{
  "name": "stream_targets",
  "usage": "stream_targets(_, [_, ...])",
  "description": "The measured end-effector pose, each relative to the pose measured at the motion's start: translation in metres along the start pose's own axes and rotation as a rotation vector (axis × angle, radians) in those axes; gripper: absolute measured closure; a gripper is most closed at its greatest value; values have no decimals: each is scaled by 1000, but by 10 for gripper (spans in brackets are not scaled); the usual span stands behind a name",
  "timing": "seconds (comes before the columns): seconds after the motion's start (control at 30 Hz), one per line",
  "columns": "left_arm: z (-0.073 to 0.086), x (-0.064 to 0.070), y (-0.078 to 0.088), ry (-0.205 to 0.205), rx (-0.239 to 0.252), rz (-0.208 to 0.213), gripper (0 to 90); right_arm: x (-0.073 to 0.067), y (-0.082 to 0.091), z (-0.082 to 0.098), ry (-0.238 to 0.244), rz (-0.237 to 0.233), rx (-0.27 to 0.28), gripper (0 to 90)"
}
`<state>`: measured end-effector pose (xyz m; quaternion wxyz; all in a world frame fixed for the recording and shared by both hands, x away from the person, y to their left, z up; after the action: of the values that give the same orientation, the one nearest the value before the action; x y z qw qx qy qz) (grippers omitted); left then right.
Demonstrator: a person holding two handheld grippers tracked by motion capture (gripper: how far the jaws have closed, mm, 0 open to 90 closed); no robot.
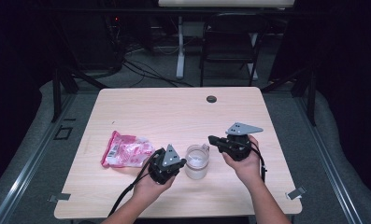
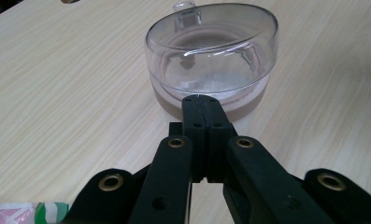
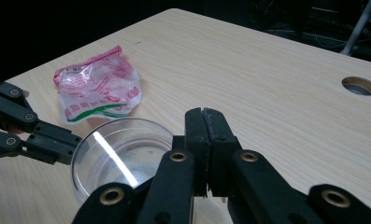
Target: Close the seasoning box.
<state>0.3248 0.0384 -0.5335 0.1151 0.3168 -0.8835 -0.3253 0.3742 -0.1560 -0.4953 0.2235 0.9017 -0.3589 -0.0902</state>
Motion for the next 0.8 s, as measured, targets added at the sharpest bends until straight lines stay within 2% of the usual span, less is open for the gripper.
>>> stream_targets(0.37, [5, -8, 5, 9, -4, -18, 875, 1, 0, 0, -2, 3, 0, 884])
stream_targets(0.5, [7, -17, 11, 20, 2, -42, 827, 1, 1, 0, -2, 2, 3, 883])
stream_targets(0.63, [10, -29, 19, 49, 18, -56, 776, 2, 1, 0, -4, 6, 4, 877])
stream_targets(0.8, [15, -44, 28, 74, 31, -93, 673, 2, 1, 0, -3, 5, 0, 861])
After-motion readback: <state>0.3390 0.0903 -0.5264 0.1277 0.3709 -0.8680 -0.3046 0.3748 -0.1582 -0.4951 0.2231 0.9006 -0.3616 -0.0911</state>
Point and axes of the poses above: each handheld gripper's, and its own axes: y roughly backward along the jaws, z roughly out of its underside, x roughly to its right, the point moved 5 cm from there along -y, roughly forward along the jaws, and after that the axes turned 6 degrees about y, right-handed, at the moved point
